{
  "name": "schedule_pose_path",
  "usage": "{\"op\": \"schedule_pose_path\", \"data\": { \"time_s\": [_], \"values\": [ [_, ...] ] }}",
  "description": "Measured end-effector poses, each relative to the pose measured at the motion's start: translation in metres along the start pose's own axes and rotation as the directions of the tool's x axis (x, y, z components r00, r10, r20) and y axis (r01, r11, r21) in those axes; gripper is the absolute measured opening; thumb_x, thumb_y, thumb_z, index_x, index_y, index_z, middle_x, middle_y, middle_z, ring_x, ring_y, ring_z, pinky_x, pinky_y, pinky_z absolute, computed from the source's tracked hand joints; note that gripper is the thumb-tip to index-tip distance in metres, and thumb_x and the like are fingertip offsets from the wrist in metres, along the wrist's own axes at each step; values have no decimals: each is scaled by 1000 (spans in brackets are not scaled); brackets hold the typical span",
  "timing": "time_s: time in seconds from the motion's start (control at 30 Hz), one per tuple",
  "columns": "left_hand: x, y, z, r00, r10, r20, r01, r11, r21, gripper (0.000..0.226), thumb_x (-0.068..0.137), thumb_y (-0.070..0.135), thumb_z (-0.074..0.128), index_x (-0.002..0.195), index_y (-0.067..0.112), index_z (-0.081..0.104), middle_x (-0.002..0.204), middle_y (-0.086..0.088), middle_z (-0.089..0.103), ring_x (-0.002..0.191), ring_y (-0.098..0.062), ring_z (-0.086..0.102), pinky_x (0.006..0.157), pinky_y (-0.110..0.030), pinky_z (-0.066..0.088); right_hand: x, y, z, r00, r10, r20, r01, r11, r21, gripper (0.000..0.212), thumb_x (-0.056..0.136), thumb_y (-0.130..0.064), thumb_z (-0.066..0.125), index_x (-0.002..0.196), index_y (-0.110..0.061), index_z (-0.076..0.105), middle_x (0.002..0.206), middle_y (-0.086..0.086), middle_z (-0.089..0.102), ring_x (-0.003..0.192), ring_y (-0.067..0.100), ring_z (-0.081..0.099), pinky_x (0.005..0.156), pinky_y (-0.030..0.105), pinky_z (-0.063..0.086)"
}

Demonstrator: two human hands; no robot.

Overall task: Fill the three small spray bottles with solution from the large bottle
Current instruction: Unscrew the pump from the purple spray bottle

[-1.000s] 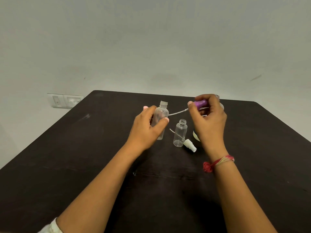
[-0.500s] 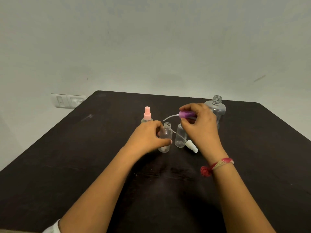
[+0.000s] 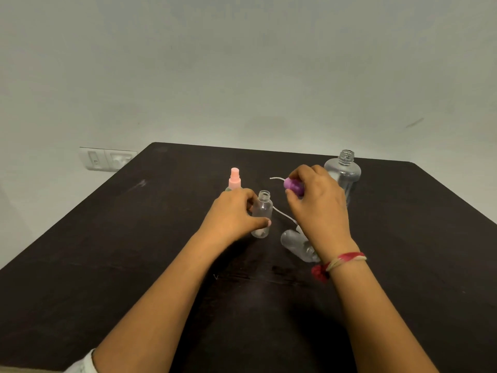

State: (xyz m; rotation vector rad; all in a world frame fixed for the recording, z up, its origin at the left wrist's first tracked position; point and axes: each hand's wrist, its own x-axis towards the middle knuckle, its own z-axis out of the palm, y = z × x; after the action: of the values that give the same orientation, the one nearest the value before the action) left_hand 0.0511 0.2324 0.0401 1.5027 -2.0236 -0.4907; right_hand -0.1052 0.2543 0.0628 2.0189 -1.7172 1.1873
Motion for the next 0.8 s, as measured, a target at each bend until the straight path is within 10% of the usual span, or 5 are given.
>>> {"op": "schedule_pose_path", "data": {
  "time_s": [0.23, 0.63, 0.8],
  "values": [
    [-1, 2, 0, 1000, 4, 4, -4, 1000, -6, 31, 74, 37, 78, 93, 27, 55, 92, 8, 58, 88, -11, 58, 74, -26, 50, 1, 9, 5, 996, 78, 43, -82, 991, 103, 6, 84, -21, 64, 87, -17, 61, 84, 0, 62, 77, 16, 59, 68, 35, 49],
    [-3, 1, 4, 1000, -16, -2, 16, 1000, -23, 40, 72, 32, 80, 102, 28, 53, 96, 9, 54, 91, -11, 58, 76, -26, 48, -4, 11, 15, 823, 206, 530, -161, 978, -130, 20, 81, -42, 69, 91, -27, 60, 91, -8, 63, 86, 12, 60, 66, 28, 47],
    [-4, 1, 4, 1000, -11, -10, 10, 1000, -21, 40, 71, 30, 79, 103, 23, 57, 92, 8, 54, 88, -14, 57, 78, -32, 51, 0, 13, -10, 860, 144, 490, -188, 981, 43, 19, 80, -13, 63, 91, -28, 60, 87, -10, 62, 82, 8, 59, 71, 26, 48]
  ]
}}
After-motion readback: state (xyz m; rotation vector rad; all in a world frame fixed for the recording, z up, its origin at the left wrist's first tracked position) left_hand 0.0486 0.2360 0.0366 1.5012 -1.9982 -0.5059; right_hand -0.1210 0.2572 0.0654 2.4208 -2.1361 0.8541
